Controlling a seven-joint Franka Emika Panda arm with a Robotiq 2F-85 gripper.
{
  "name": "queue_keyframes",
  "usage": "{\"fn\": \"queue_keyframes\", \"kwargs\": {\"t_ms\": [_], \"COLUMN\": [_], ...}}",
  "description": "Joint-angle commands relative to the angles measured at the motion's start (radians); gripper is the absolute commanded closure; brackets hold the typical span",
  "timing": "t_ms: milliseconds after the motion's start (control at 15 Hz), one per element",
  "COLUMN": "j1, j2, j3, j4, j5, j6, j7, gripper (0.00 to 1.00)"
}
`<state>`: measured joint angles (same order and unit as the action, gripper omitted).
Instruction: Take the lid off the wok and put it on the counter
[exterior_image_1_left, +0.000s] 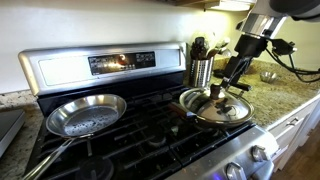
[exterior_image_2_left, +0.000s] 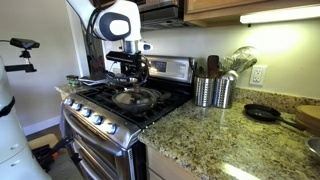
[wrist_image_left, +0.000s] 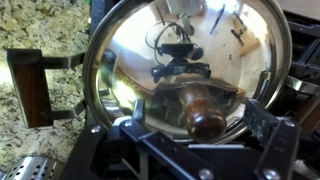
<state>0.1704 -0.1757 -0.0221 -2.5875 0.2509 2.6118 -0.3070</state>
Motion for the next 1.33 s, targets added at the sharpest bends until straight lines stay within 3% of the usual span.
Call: {"fn": "queue_keyframes", "kwargs": {"t_ms": [0,267,333,467,933,1267], "j1": [-0.004,-0.019,-0.022,-0.028,-0.031,-0.039], "j2": [0.080,0.147,0.156,0.164,0.154,0.135], "j3": [0.015,0.036,0.042,0.054,0.083,0.084], "j4": [0.051,0.099,0.107,0.117,0.137,0.145], "j5": [0.018,0.021,0.018,0.016,-0.020,-0.033], "j6": [0.033,0.023,0.019,0.016,-0.007,-0.073], "j7": [-0.033,-0.031,-0.028,-0.027,0.010,0.021], "gripper": [0.00,0.02,0.26,0.32,0.79,0.80]}}
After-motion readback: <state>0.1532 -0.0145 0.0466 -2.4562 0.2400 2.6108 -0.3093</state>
